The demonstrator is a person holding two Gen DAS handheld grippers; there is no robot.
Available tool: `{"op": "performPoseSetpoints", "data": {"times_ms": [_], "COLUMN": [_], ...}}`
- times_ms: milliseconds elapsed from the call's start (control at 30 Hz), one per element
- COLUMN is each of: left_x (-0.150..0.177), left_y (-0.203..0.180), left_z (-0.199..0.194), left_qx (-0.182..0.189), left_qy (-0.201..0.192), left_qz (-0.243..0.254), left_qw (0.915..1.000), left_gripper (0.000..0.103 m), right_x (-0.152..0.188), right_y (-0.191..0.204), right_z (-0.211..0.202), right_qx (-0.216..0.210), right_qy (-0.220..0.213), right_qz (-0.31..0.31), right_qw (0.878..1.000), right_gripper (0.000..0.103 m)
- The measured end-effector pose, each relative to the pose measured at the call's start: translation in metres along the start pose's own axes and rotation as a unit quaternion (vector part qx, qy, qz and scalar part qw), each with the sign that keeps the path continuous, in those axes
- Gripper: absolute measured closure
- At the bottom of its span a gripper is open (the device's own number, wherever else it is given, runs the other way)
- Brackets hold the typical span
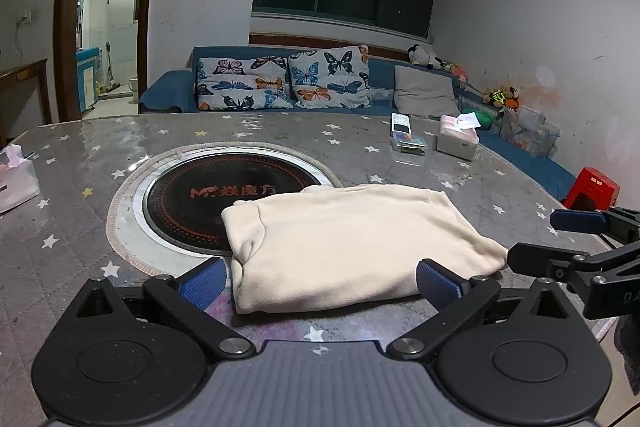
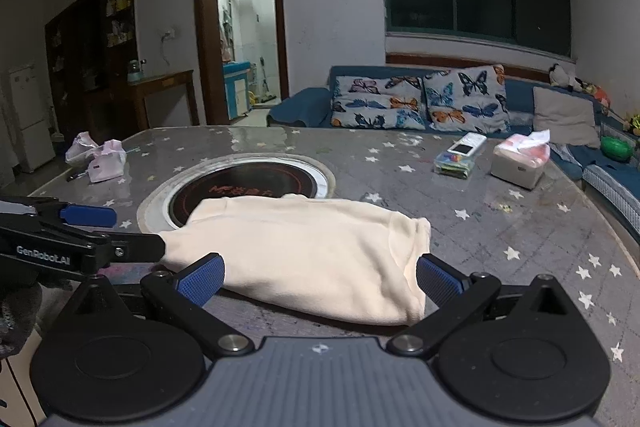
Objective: Fold clothes
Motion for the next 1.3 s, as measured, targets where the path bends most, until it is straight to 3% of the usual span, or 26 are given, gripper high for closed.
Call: {"op": "performPoseSetpoints", "data": {"times_ms": [200, 633, 933, 1200, 1300], "left_x": [-0.001, -0.007, -0.014, -0.017, -0.018], "left_y": [0.002, 0.047, 0.086, 0.105, 0.109], "left_z": [-0.001, 0.017, 0.028, 0.042, 0.049], "left_qx": [-0.004, -0.037, -0.060, -0.034, -0.015], "left_qy": [-0.001, 0.010, 0.011, 0.032, 0.042], "left_qz": [0.000, -0.039, -0.088, -0.135, -0.157], "left_qw": [1.0000, 0.9985, 0.9942, 0.9898, 0.9865], "left_gripper": [0.000, 0.000, 0.001, 0.015, 0.015], "right_x": [-0.005, -0.008, -0.009, -0.006, -0.004], "right_y": [0.006, 0.041, 0.085, 0.131, 0.144], "right_z": [0.001, 0.038, 0.071, 0.102, 0.112], "right_qx": [-0.011, -0.045, -0.093, -0.115, -0.112], "right_qy": [-0.009, 0.043, 0.082, 0.098, 0.102], "right_qz": [-0.011, -0.085, -0.166, -0.261, -0.290], "right_qw": [1.000, 0.994, 0.978, 0.953, 0.945], "right_gripper": [0.000, 0.004, 0.021, 0.037, 0.047]}}
Point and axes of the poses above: each gripper's, at about its wrist camera, not at the fingertips, and z roughly the way its jaws point, y to its left, x to its underside, the point moved 7 cm from there along z, roughly the way its jaws point, and after that the axes turned 7 degrees about y, right-handed, at the moved point
